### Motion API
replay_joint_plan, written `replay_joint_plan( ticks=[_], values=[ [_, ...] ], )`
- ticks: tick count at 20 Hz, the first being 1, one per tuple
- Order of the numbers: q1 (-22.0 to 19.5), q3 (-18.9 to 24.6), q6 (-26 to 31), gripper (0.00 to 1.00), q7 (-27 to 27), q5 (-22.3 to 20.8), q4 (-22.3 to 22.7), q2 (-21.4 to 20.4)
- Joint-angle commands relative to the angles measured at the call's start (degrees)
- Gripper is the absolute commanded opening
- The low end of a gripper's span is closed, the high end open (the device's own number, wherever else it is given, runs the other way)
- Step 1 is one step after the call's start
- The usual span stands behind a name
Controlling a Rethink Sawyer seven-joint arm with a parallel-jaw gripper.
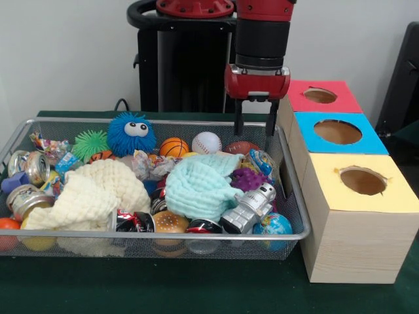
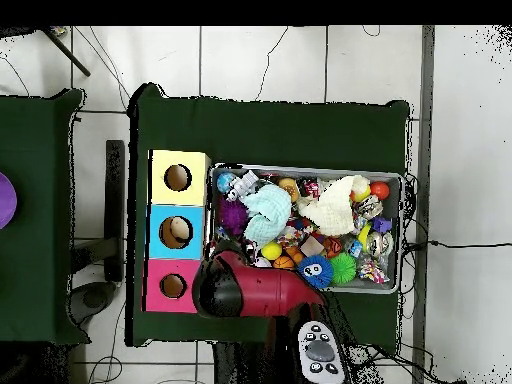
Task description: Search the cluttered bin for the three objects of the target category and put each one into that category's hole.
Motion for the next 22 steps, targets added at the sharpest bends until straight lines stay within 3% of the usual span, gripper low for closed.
replay_joint_plan(
  ticks=[1,11,22],
  values=[
    [-0.5,4.7,-6.3,1.00,7.9,-3.3,-0.5,3.8],
    [2.1,1.8,-17.4,1.00,9.2,-6.0,-1.2,7.6],
    [2.0,1.9,-19.4,1.00,9.5,-5.7,-1.3,8.5]
  ],
)
